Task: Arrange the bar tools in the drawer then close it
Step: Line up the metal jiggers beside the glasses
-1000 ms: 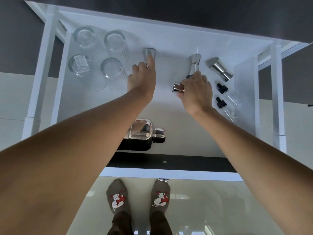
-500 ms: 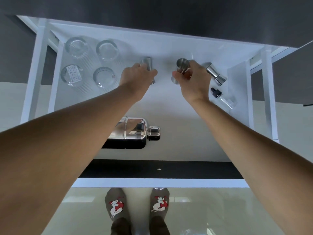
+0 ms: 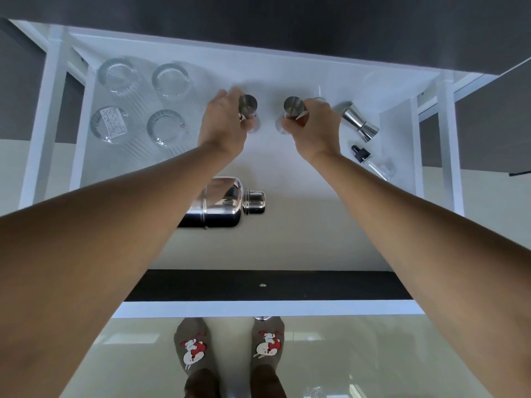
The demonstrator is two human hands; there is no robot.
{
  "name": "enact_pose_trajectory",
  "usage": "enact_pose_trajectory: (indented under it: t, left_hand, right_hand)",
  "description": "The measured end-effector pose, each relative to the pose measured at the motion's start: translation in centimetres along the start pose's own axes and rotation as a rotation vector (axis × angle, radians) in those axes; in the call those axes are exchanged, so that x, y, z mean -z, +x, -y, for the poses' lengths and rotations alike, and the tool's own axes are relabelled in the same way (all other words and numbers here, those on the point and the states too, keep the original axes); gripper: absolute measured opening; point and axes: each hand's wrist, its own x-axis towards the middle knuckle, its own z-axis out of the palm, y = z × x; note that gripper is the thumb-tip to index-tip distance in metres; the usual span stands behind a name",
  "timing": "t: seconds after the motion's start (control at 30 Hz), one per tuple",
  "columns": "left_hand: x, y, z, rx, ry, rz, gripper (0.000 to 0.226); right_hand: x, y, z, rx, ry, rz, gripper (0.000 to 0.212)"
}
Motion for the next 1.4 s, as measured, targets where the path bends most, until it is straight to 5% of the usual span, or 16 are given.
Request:
enact_pose_trajectory:
  t: [0.1,0.2,0.33,0.5,0.7,0.9,1.2,1.4]
  left_hand:
    - [-0.1,-0.1,0.0,0.037,-0.020,0.038,0.026]
    - [0.0,-1.0,-0.9,0.014,-0.043,-0.017,0.044]
    - [0.3,-3.2,-3.5,-0.299,0.104,-0.296,0.050]
    - [-2.5,-3.7,-6.6,-0.633,0.295,0.100,0.057]
    - [-5.5,-2.2,-8.1,-0.429,0.516,0.474,0.070]
    - [-5.7,-3.5,-8.7,-0.341,0.453,0.271,0.030]
    - [-3.5,-4.9,-8.8,-0.055,0.125,0.350,0.032]
    - [0.6,-4.9,-6.3,-0.021,0.052,0.234,0.020]
  right_hand:
    - [0.3,0.3,-0.2,0.006,-0.015,0.031,0.004]
    - [2.0,0.2,-0.5,-0.005,0.013,-0.076,0.030]
    - [5.1,0.6,-3.8,-0.080,-0.156,-0.314,0.030]
    - [6.4,0.8,-8.0,-0.208,-0.451,-0.055,0.035]
    - [5.4,0.0,-9.1,-0.126,-0.488,-0.080,0.024]
    - [5.6,-1.0,-9.1,-0.081,-0.351,-0.145,0.028]
    - [5.9,-3.5,-7.3,0.016,0.059,-0.279,0.025]
    - [3.8,-5.0,-4.1,0.112,0.018,-0.141,0.026]
